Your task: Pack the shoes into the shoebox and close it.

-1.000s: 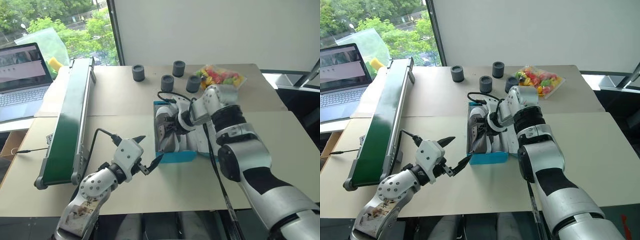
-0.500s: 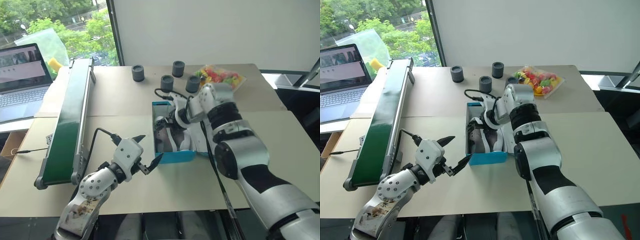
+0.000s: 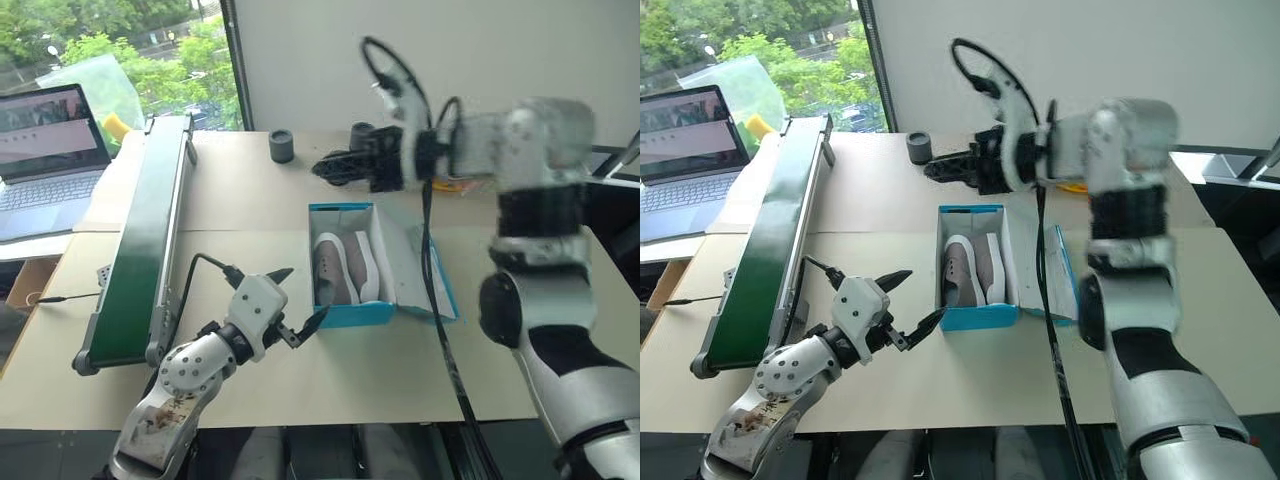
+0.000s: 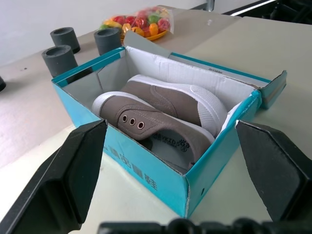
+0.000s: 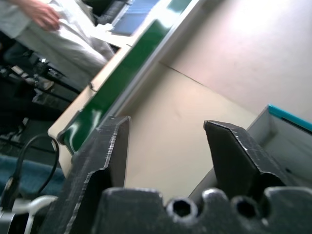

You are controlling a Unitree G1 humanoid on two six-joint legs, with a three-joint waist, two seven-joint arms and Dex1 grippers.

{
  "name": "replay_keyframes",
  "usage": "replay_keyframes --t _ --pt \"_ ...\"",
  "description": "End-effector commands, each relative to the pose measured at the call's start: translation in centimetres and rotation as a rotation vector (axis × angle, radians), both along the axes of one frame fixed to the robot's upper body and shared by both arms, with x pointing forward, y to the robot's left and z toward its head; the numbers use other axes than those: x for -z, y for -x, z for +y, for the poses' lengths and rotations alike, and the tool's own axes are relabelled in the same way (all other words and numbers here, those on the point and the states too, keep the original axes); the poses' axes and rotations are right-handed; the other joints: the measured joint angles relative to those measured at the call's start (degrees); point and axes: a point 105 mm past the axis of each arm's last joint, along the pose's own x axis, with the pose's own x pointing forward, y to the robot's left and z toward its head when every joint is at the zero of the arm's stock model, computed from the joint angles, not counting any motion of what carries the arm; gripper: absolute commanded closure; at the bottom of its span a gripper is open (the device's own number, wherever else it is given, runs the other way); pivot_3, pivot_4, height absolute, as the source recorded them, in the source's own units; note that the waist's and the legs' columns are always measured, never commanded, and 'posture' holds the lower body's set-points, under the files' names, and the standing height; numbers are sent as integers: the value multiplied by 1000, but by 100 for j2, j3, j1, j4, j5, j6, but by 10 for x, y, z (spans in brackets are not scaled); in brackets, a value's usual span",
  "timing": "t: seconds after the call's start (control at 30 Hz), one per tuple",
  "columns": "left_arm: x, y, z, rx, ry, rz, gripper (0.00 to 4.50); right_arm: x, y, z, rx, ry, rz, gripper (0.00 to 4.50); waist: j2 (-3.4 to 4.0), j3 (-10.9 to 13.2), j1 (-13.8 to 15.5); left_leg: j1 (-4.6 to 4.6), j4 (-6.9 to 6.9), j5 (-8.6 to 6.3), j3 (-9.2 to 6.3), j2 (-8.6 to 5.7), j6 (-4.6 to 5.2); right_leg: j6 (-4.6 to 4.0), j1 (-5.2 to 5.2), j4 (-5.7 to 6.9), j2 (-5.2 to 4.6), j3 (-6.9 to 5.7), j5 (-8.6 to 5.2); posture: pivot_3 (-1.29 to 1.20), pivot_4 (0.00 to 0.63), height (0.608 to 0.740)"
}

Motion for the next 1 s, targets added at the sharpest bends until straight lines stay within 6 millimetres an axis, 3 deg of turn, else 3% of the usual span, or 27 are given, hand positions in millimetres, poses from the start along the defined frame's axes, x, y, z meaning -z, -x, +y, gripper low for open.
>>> replay_keyframes --t 0.03,0.17,0.4,0.53,0.6,0.7,0.8,0.87,1.0 --pt "-10 4 -1 17 17 -30 0 28 46 -24 -208 81 -2 3119 -1 -1 44 -4 6 -3 -6 -2 3 6 6 -7 -2 -6 -3 0 150 740" --pt "-11 3 -1 29 15 -25 0 43 66 -55 -263 137 44 4461 29 11 -3 -6 7 -3 15 -1 5 8 -18 9 -2 35 2 0 150 740" --pt "-11 1 -1 36 15 -22 0 91 82 -82 -309 375 81 4486 25 10 -3 32 7 -4 36 7 5 8 17 -1 5 35 0 0 150 740" --pt "-12 1 -1 41 12 -22 0 159 96 -94 -292 628 123 4486 13 2 59 29 9 -4 33 7 5 9 13 1 5 33 0 0 150 740" --pt "-12 1 -1 43 11 -22 0 174 94 -95 -246 664 119 4486 8 -1 63 24 9 -4 29 8 4 9 11 0 5 28 -2 0 150 740" --pt "-12 2 0 43 9 -20 0 200 86 -94 -118 700 93 4486 8 -1 45 11 21 -3 33 1 4 11 -3 8 -2 39 2 0 150 740" --pt "-12 2 1 38 9 -18 0 223 72 -92 124 679 93 4486 3 -5 49 23 22 -3 30 6 3 9 9 9 5 39 3 0 150 740" --pt "-12 1 2 34 9 -17 0 231 69 -90 235 645 100 4486 -6 -12 49 24 23 -2 28 5 2 8 9 15 4 39 3 0 150 740" --pt "-13 2 2 35 12 -14 0 244 51 -104 627 533 93 4486 -52 -39 17 80 18 -3 19 27 1 9 82 -12 18 33 2 0 150 740"
